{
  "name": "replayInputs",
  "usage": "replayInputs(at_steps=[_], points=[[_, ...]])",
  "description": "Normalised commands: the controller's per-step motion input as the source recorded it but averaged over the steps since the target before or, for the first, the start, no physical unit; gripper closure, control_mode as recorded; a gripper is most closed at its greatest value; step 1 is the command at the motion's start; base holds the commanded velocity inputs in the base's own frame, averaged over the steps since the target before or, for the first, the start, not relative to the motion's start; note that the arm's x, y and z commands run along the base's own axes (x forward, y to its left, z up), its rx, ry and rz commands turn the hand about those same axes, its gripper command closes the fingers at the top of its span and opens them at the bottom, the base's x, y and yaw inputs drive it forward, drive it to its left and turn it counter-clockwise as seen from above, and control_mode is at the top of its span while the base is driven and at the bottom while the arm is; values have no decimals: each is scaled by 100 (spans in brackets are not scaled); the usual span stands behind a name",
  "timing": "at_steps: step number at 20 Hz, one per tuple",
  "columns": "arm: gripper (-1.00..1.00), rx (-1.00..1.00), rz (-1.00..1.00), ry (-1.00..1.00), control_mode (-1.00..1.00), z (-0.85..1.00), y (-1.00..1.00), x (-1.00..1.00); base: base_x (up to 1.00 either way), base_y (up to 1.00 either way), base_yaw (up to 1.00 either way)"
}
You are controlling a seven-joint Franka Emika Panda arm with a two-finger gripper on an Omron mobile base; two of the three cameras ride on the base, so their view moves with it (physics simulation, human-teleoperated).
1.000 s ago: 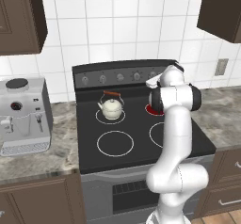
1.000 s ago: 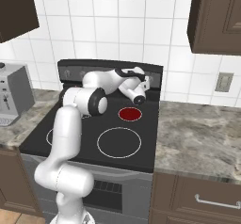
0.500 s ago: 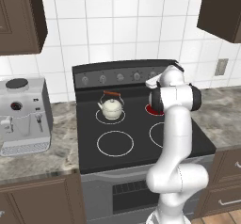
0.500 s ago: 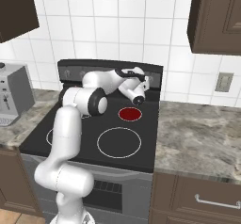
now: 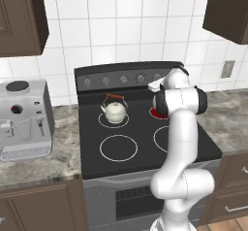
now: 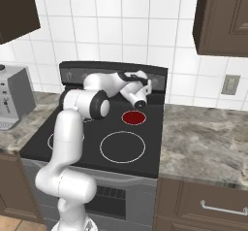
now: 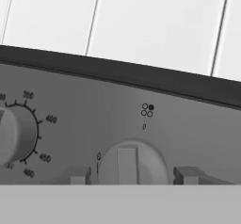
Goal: Turn off the rear right burner of the stove.
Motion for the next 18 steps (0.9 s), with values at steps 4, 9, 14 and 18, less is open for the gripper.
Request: replayInputs(at_steps=[4, 9, 14, 18], points=[[100, 19, -11, 0, -100, 28, 22, -4, 0, 0, 0], [100, 23, -11, 0, -100, 39, 23, 0, 0, 0, 0], [100, 25, -11, 0, -100, 43, 19, 0, 0, 0, 0], [100, 27, -13, 0, -100, 46, 16, 0, 0, 0, 0]])
